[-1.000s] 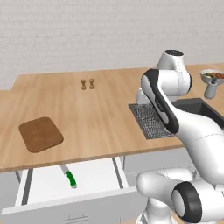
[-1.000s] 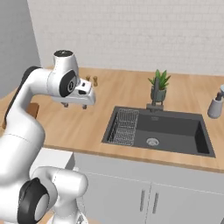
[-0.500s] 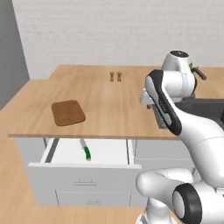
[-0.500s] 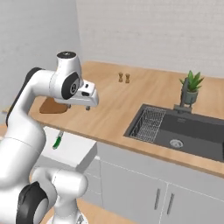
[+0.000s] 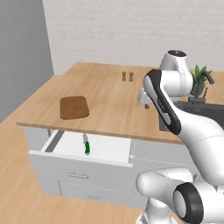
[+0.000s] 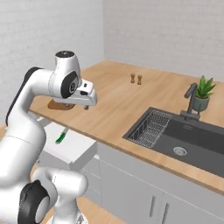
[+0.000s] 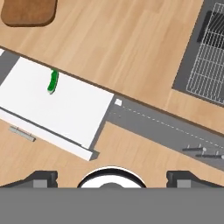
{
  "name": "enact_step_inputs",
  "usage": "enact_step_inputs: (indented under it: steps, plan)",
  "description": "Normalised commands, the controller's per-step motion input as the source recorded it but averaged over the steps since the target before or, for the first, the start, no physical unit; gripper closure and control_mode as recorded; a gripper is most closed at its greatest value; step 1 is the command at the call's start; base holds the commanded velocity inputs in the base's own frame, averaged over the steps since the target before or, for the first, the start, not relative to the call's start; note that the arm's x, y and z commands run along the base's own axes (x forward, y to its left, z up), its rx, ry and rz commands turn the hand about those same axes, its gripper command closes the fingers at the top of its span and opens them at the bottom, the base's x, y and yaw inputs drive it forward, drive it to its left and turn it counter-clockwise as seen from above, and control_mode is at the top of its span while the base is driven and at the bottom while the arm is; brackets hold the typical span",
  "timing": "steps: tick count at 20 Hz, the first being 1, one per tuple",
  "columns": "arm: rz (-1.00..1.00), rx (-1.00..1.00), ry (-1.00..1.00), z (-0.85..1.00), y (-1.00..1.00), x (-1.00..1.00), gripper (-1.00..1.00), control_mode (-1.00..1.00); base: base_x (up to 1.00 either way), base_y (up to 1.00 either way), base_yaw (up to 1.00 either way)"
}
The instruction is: Pick up the knife from the drawer and place it on the cutting board. Then place the meat from the plate to the cutting board.
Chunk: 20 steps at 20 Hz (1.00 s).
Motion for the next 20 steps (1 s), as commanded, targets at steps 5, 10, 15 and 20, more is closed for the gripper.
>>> enact_step_inputs:
  steps: [5, 10, 15, 20]
  plan:
    - [0.00, 0.00, 0.00, 0.00, 0.00, 0.00, -1.00, 1.00, 0.00, -0.22, 0.16]
    - [0.00, 0.00, 0.00, 0.00, 0.00, 0.00, -1.00, 1.00, 0.10, -0.07, 0.15]
    - [0.00, 0.00, 0.00, 0.00, 0.00, 0.00, -1.00, 1.00, 0.10, -0.35, 0.17]
    - [0.00, 0.00, 0.00, 0.00, 0.00, 0.00, -1.00, 1.00, 0.30, -0.42, 0.16]
